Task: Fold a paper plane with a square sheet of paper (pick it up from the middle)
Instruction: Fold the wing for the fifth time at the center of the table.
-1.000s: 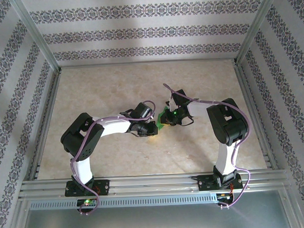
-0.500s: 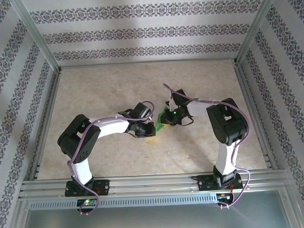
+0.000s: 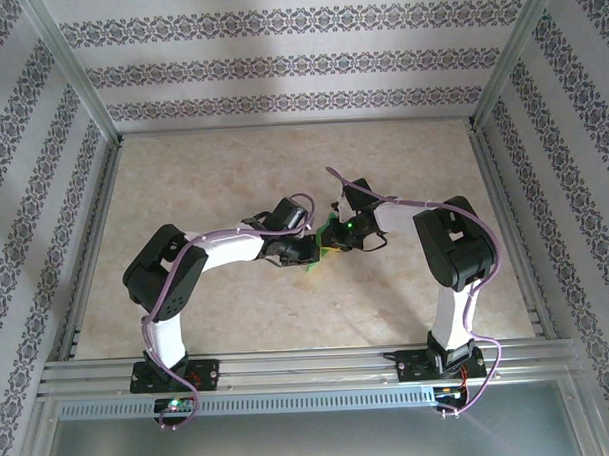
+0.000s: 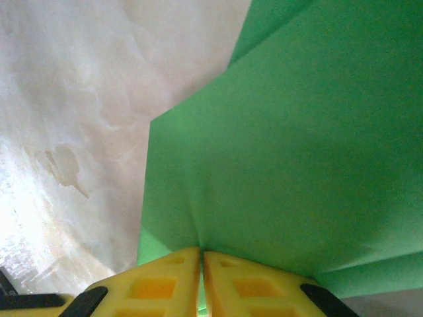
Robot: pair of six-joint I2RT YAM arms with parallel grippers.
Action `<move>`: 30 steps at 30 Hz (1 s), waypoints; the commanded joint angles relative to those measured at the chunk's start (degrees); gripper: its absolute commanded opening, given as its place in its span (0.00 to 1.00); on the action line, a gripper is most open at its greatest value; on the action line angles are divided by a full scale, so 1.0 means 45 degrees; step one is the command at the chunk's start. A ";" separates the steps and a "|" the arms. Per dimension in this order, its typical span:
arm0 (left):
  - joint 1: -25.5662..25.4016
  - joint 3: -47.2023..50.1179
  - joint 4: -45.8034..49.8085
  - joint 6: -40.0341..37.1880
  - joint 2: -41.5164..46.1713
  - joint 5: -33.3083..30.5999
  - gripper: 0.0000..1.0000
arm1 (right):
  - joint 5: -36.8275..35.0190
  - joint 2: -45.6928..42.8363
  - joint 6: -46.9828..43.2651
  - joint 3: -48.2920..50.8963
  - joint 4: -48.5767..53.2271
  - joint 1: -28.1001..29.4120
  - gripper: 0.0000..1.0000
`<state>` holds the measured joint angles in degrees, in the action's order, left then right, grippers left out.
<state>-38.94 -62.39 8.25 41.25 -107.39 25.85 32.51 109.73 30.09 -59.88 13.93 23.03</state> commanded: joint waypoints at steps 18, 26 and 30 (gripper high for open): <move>0.0040 0.0332 0.0062 0.0201 -0.0590 -0.0441 0.03 | -0.1848 -0.1564 0.0209 0.0010 0.1360 0.0204 0.24; 0.0059 0.0353 -0.0127 0.0246 -0.0598 -0.0284 0.02 | -0.5189 -0.3146 0.0294 -0.0217 0.2734 0.0786 0.44; 0.0059 0.0395 -0.0258 0.0274 -0.0593 -0.0212 0.03 | -0.6395 -0.3205 0.1099 0.0069 0.2646 0.0990 0.63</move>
<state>-38.89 -62.00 7.18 41.87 -109.40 25.34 11.33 95.83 33.15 -59.99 23.38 26.83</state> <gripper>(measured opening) 0.047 0.613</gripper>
